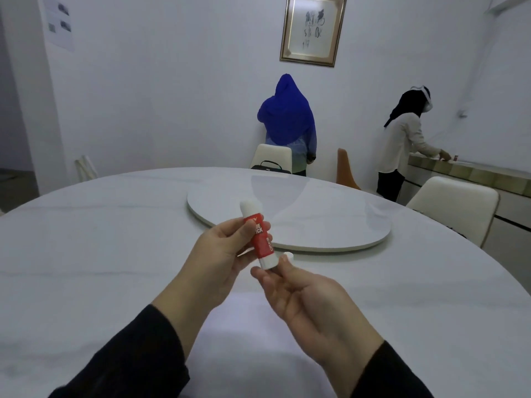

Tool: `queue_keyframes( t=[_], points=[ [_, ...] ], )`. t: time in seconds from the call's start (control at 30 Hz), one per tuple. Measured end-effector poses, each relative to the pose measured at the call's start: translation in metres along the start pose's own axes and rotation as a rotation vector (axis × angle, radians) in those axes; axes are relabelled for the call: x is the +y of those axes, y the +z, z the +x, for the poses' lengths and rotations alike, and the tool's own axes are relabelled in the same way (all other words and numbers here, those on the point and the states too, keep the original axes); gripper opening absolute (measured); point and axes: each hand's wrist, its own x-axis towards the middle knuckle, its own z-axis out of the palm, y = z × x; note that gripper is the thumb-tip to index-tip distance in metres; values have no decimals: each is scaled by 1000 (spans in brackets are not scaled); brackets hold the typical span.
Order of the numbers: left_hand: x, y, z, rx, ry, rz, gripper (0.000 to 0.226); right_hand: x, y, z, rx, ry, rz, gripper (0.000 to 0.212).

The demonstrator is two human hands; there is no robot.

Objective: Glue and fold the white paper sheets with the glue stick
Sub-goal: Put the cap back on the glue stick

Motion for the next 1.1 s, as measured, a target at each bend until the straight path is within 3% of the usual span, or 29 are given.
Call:
queue_keyframes(
  t=[0.13,0.23,0.3,0.43,0.53,0.63,0.73,0.83,0.93,1.1],
  points=[
    [1,-6,0,2,8,-15,28,14,-1,11,-35,-52,104,15],
    [-1,-4,1,14,32,4,25,19,-7,17,119,-369,-281,27],
    [-1,-3,1,13,41,17,26,23,-6,16,143,-489,-402,30],
    [1,-8,1,8,38,-4,27,25,3,10,-37,-254,-125,38],
    [-2,-6,-2,-17,32,16,26,30,-3,16,48,-327,-208,31],
    [-4,-4,-2,-23,38,53,25,32,-5,18,50,-354,-209,47],
    [-1,-10,-1,0,39,42,24,29,-3,13,-23,-203,-27,30],
    [-3,-14,-2,-18,32,56,26,35,-9,18,51,-249,-80,11],
    [-6,-13,-3,-22,27,97,25,36,-10,20,117,-328,-189,27],
    [-4,-16,-2,-5,15,75,25,30,-6,14,-19,-116,-29,34]
  ],
)
